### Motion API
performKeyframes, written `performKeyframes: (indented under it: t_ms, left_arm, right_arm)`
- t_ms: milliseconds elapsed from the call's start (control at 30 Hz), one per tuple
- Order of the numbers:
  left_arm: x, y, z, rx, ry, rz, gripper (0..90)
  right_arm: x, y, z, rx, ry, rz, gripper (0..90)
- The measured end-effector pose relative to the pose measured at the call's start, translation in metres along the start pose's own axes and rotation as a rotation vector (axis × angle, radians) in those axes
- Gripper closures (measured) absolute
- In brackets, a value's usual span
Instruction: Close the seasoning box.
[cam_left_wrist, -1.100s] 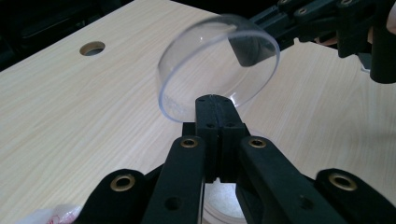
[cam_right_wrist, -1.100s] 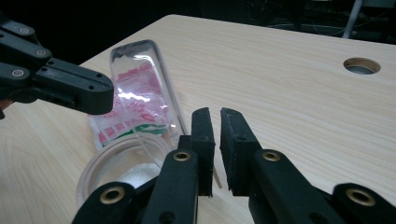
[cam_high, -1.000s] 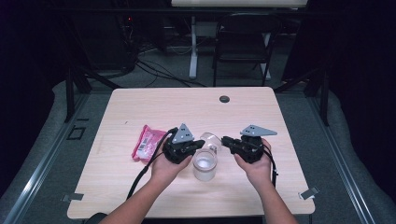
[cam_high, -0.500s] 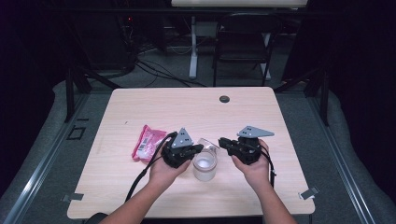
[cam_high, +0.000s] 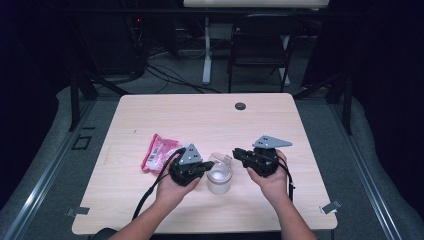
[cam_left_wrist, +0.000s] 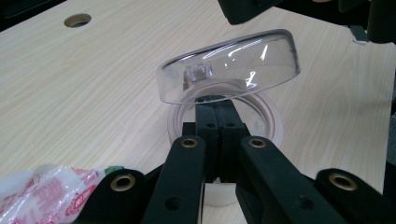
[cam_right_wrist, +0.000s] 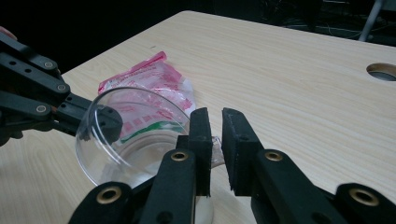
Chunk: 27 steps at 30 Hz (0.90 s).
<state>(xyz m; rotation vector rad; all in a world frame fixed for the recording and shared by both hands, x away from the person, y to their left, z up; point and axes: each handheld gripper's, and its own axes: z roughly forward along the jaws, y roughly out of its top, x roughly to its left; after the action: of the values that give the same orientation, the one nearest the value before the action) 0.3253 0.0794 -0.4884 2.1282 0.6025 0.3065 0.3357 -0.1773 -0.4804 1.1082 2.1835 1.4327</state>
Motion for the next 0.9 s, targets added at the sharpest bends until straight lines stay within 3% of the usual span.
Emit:
performKeyframes:
  t_ms: [333,900]
  left_arm:
    - [-0.002,-0.013,0.001,0.008,-0.017,-0.025,90.0]
    - [-0.004,-0.022,-0.001,0.022,-0.022,-0.029,90.0]
  right_arm:
    - [0.001,0.0,0.001,0.008,0.0,-0.008,81.1]
    - [0.001,-0.001,0.0,0.004,-0.002,-0.009,78.9]
